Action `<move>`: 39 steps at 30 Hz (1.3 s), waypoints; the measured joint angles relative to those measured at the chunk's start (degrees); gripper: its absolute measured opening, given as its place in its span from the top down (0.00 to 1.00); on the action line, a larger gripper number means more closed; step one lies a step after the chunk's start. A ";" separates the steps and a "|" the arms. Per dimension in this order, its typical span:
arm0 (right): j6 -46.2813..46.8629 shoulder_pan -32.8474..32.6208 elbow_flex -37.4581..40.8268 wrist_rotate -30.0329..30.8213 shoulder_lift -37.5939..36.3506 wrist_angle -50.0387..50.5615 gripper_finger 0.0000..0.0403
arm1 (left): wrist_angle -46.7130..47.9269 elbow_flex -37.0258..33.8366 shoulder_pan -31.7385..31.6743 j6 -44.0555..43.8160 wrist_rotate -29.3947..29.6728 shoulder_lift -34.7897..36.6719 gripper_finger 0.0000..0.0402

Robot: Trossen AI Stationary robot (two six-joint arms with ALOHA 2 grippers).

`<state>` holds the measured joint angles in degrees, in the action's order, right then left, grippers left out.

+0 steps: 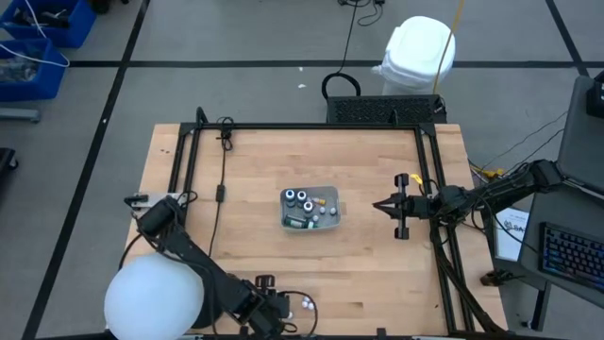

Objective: Pick & Place food coloring
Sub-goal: Put the small purple food coloring bottle into the gray bin

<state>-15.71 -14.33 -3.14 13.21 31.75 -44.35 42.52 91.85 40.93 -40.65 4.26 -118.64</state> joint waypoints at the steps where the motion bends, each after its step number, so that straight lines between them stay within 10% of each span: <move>1: 0.02 0.00 0.00 -0.02 0.02 0.00 1.00 | 0.35 -0.02 -0.04 -0.08 0.03 -0.38 0.47; 39: 0.10 -0.02 0.01 -0.02 0.02 0.04 1.00 | 0.24 -0.02 -1.48 2.68 0.21 -3.14 0.51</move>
<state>-15.62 -14.35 -3.13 13.19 31.77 -44.31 42.76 91.83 39.44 -37.98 4.47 -121.78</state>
